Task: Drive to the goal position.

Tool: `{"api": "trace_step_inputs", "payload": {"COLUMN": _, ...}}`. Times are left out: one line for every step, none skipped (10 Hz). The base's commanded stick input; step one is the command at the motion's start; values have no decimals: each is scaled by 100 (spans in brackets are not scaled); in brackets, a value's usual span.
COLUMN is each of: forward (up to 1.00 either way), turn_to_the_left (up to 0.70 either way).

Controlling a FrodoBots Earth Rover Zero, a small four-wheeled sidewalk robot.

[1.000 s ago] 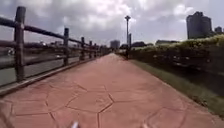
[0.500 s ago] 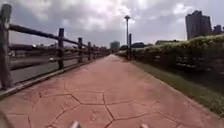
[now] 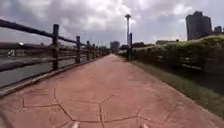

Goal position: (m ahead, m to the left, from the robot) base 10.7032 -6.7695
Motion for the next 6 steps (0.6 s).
{"api": "trace_step_inputs", "payload": {"forward": 69, "turn_to_the_left": 0}}
{"api": "trace_step_inputs", "payload": {"forward": 69, "turn_to_the_left": 0}}
{"api": "trace_step_inputs", "payload": {"forward": 69, "turn_to_the_left": 0}}
{"api": "trace_step_inputs", "payload": {"forward": 69, "turn_to_the_left": 0}}
{"api": "trace_step_inputs", "payload": {"forward": 69, "turn_to_the_left": 0}}
{"api": "trace_step_inputs", "payload": {"forward": 69, "turn_to_the_left": 0}}
